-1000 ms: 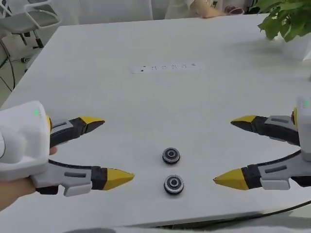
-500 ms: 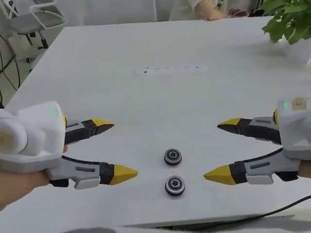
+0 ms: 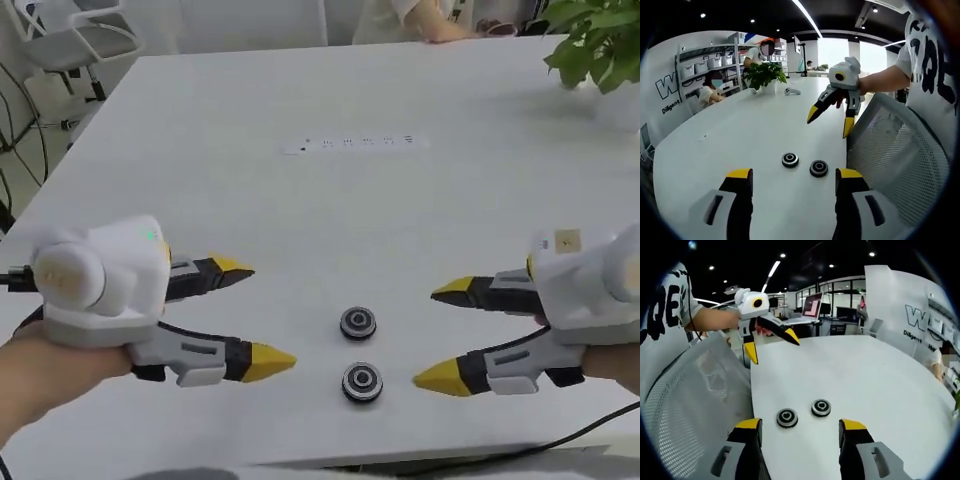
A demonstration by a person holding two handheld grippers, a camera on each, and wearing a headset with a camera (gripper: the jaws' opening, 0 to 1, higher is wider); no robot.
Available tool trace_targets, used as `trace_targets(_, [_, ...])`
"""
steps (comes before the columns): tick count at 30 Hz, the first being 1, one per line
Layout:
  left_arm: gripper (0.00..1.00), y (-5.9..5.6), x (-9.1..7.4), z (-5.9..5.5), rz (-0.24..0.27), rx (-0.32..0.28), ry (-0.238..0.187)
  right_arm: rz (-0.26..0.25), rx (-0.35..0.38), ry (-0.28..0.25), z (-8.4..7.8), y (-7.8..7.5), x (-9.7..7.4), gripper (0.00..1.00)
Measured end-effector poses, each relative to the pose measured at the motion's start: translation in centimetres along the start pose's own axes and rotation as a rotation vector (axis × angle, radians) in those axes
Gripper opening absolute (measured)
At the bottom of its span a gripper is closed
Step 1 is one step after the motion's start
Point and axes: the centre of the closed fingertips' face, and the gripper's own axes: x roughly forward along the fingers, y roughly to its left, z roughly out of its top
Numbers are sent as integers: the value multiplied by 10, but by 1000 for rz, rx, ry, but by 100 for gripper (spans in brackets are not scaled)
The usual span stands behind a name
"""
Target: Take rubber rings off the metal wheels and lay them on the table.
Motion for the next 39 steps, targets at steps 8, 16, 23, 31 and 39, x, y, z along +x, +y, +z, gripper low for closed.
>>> trace_targets(8, [60,-10,19,-9,-55,13,39,37,2,19,-6,-1,13,54])
trace_targets(16, [55,-11,34,-15,-92,15,61,76,-15,57,-15,1,27,50])
trace_targets(23, [52,-17,47,-21,-129,20,84,117,-25,87,-21,5,38,46])
trace_targets(31, [47,-30,65,-25,-182,36,113,151,-41,126,-28,9,48,44])
trace_targets(39, [41,-44,78,-28,-237,49,134,179,-53,147,-34,13,53,43])
